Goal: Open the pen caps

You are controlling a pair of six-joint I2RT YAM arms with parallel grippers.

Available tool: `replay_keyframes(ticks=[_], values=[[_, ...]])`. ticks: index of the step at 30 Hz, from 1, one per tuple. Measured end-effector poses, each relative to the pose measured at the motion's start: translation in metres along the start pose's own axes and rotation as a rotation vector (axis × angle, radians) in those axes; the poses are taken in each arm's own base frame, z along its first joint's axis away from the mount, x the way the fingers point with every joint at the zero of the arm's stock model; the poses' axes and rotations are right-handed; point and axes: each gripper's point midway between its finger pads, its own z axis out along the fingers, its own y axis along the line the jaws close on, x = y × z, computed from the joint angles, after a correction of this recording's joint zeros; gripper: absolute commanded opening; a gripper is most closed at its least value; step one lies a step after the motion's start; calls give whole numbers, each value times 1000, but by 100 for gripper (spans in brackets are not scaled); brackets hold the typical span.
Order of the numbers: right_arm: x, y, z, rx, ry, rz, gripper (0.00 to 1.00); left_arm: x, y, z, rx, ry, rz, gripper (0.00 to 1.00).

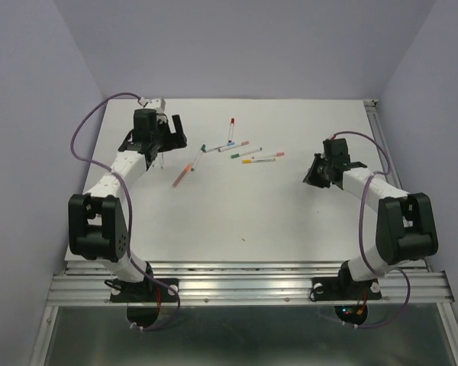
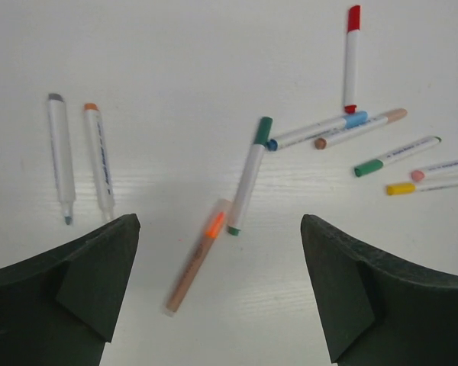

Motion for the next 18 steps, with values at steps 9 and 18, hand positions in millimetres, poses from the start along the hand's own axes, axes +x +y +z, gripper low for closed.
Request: replay_keyframes(ticks=[9, 18], values=[[-5, -8, 27, 67, 26, -7, 19, 64, -30, -28, 65, 64, -47, 99], [0, -23, 43, 134, 55, -10, 25, 51, -41, -39, 125, -8, -72, 99]])
